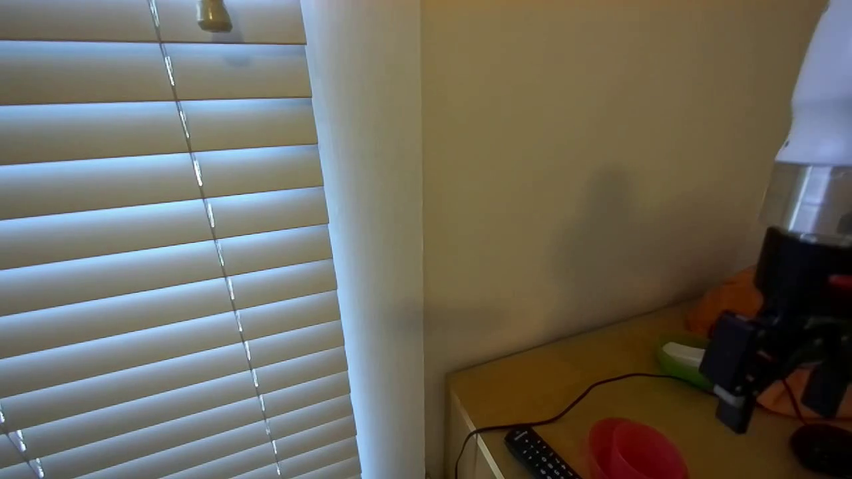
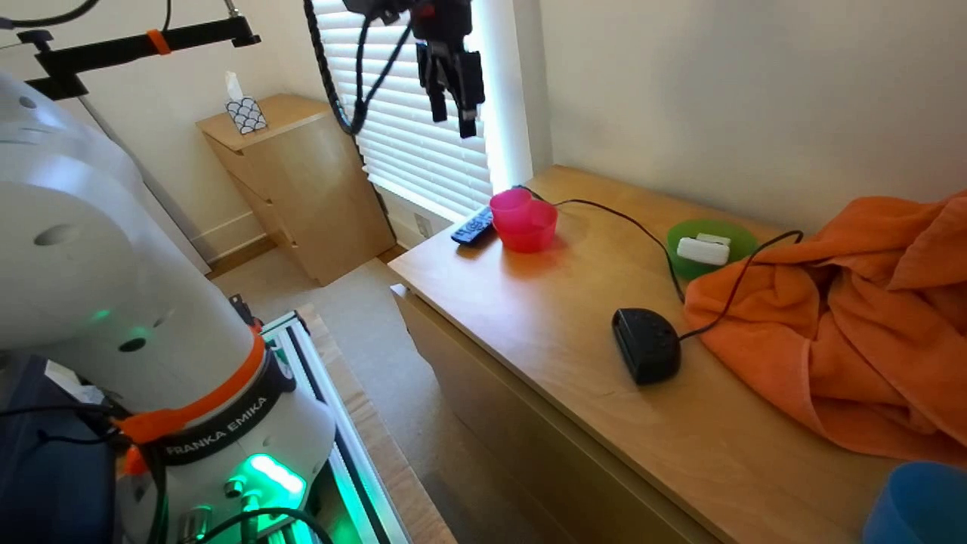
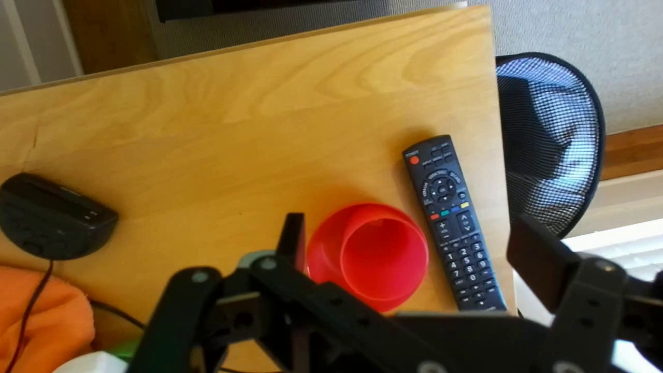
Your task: Pick up the pink cup and put it on the right side of the top of the chest of drawers
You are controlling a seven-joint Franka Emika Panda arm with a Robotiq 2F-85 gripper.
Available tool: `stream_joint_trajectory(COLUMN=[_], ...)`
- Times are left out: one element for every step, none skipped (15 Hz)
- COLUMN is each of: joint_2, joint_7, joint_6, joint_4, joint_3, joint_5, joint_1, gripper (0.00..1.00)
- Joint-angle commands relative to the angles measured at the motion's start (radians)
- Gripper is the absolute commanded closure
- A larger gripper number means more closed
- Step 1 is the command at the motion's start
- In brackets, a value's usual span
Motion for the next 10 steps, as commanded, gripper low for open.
stream_joint_trajectory(joint_2=[0.218,0.271,0.32,0.372,0.403,0.428,0.449,0.468,0.487,0.501], joint_7=[0.084,0.109,0.142,0.168,0.193,0.189,0.198,0.201,0.21,0.216], joint_6=[0.135,0.167,0.191,0.201,0.208,0.189,0.185,0.185,0.19,0.196], joint_4=[0.026,0.04,0.057,0.083,0.097,0.116,0.129,0.143,0.158,0.169], joint_3=[-0.006,-0.009,-0.015,-0.026,-0.04,-0.058,-0.072,-0.085,-0.097,-0.106], joint_5=[-0.024,-0.037,-0.06,-0.083,-0.106,-0.116,-0.133,-0.149,-0.165,-0.168], joint_1=[-0.011,-0.011,-0.013,-0.012,-0.011,-0.01,-0.006,-0.001,0.005,0.009], gripper=[0.0,0.0,0.0,0.0,0.0,0.0,0.0,0.0,0.0,0.0])
